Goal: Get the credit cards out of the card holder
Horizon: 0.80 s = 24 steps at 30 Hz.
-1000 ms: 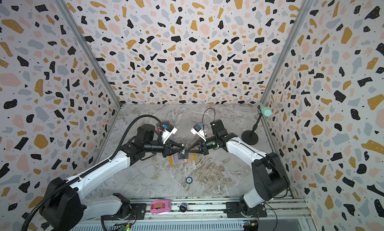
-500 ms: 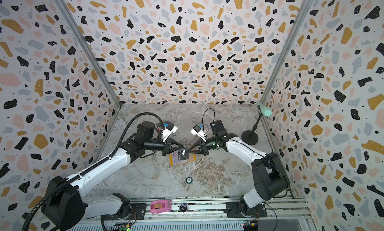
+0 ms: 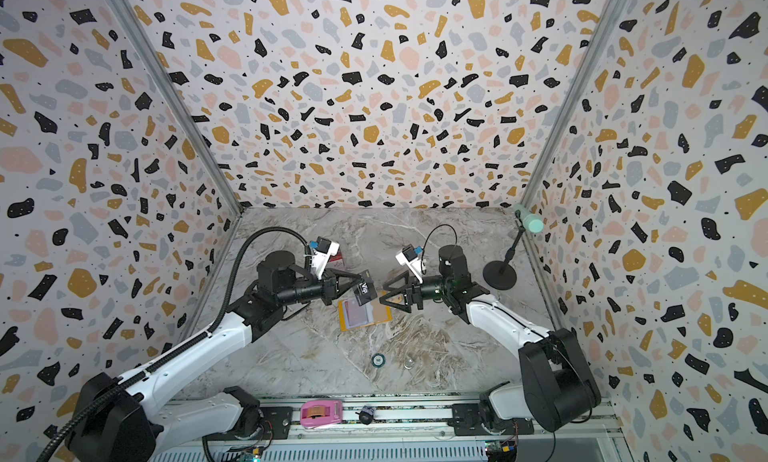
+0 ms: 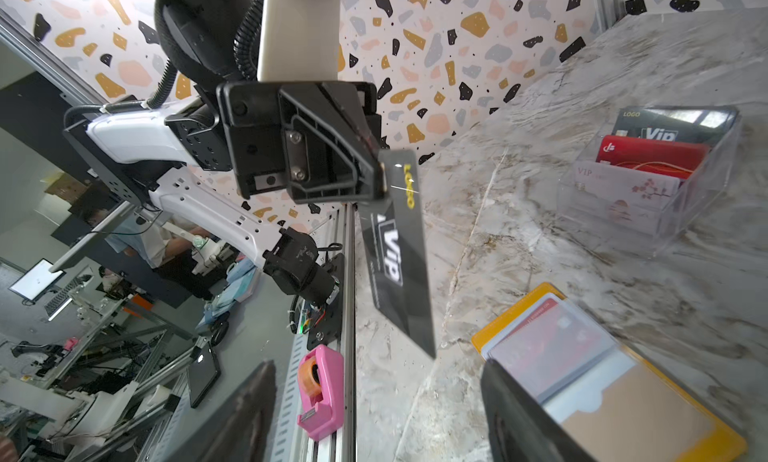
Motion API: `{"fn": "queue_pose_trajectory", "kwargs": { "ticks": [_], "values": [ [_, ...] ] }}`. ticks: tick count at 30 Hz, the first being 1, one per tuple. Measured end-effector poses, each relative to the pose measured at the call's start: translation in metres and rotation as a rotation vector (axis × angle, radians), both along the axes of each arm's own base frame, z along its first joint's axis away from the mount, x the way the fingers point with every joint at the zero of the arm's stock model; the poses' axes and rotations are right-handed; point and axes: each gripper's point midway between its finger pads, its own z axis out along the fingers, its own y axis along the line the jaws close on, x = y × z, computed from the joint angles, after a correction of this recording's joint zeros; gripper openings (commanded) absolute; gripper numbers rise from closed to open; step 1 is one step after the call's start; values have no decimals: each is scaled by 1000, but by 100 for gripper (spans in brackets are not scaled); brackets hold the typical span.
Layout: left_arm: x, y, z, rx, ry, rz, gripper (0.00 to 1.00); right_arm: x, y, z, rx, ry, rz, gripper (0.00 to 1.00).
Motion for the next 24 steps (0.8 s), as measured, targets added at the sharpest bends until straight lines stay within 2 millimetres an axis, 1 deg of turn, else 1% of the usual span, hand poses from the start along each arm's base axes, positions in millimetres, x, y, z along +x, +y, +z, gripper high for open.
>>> {"fn": "queue_pose_trajectory", "kwargs": {
  "ticks": [4,6,9,10,13,16,18,21,24],
  "values": [
    [7,19,10,-105,-42,132,0,8,4,11,81,28,-73,81],
    [8,29,16,-175,-66,189,0,13,10,19,131,45,-100,79],
    [8,38,28,-268,-98,235,0,13,22,31,201,60,-111,74],
    [8,40,34,-302,-110,243,0,12,26,36,222,61,-110,73],
    [6,46,52,-394,-143,251,0,9,35,49,276,58,-106,73],
    [2,50,67,-476,-168,246,0,11,39,60,314,48,-112,74],
    [-1,53,77,-532,-181,239,0,14,39,69,338,36,-121,71],
    [-5,57,84,-587,-193,231,0,15,41,79,363,22,-119,65],
    [-8,59,88,-623,-196,224,0,12,46,86,381,13,-104,61]
  ]
}}
